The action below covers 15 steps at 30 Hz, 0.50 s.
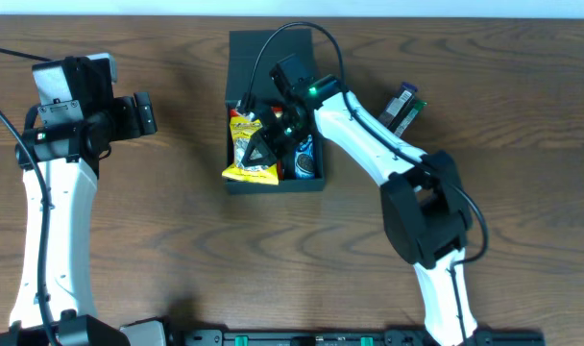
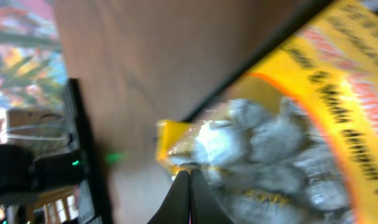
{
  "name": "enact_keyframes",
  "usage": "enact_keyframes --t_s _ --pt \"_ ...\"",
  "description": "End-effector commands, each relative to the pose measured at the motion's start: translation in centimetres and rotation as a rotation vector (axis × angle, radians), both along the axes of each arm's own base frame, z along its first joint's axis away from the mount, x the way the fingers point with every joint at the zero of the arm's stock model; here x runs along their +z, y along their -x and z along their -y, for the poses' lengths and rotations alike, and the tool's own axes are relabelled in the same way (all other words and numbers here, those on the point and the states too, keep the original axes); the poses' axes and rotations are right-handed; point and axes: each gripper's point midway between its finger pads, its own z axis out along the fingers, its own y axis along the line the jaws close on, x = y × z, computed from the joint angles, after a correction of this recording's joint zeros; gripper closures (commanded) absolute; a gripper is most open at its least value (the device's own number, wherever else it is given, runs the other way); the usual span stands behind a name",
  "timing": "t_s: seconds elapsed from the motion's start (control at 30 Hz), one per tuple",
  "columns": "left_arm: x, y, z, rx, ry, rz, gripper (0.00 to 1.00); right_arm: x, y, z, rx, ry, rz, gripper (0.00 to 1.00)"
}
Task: Pack container
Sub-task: 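Carry the yellow bag left and lower it into the box's left side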
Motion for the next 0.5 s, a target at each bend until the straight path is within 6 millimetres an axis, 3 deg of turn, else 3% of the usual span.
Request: enact_keyframes --t_s 0.0,0.13,0.27,0.4,0.47 --pt "0.0 -0.1 -0.2 0.012 0.010 0.001 0.05 -5.1 -0.9 1.1 -0.088 0.164 -0.039 0.99" --pt "0.0 -0.1 -0.2 0.012 0.010 0.001 0.05 -6.7 -1.6 1.7 -0.123 0.219 -0.029 0.99" --pt "0.0 -0.1 -0.2 0.012 0.010 0.001 0.04 -6.0 -2.4 1.7 -0.132 0.219 0.012 0.99" --pt "0.0 -0.1 -0.2 0.012 0.010 0.001 0.04 -2.6 -3.4 1.0 -0.139 0.169 0.078 0.99" --pt "0.0 -0.1 -0.2 0.012 0.010 0.001 0.05 1.1 -3.9 0.4 -0.126 0.104 0.143 0.99"
